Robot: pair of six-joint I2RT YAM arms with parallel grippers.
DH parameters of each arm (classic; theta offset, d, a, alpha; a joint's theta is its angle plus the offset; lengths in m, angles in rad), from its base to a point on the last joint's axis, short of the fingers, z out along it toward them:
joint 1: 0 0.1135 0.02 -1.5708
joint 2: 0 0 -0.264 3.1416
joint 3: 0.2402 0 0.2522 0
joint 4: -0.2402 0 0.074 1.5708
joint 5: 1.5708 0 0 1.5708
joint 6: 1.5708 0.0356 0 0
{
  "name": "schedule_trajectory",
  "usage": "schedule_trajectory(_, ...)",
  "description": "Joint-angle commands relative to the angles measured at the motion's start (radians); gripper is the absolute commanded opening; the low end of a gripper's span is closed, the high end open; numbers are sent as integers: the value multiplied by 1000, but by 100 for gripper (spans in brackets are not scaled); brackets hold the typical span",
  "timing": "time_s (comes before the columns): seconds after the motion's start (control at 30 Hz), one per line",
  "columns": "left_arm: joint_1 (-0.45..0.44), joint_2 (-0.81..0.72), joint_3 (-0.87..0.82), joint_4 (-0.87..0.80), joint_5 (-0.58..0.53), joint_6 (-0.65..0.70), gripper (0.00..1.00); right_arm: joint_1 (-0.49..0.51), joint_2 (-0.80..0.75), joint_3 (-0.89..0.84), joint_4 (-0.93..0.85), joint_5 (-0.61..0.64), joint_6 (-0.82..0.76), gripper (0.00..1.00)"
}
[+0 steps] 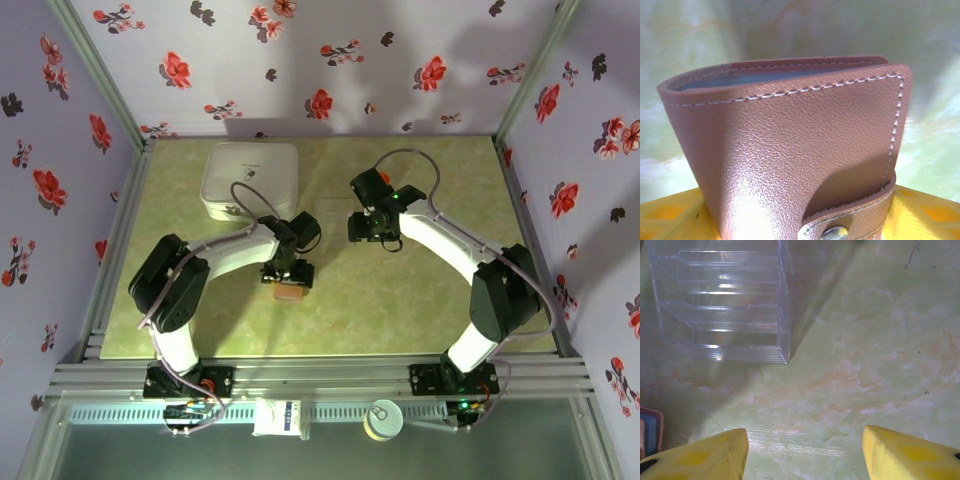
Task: Take the credit cards out of the card holder
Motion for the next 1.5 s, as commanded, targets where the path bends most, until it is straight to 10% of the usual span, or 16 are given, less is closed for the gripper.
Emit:
schedule_trajectory(0.0,-26,50,79,-51,-26,-16,75,0,-45,-1,-50,64,-18,63)
schedule_trajectory(0.83,-47,64,131,30,122,-23,77,-44,-112,-58,-50,-1,32,63)
schedule_trajectory(1.47,85,-284,-195,239,167,-42,37,145,-40,-62,30,-83,189,54)
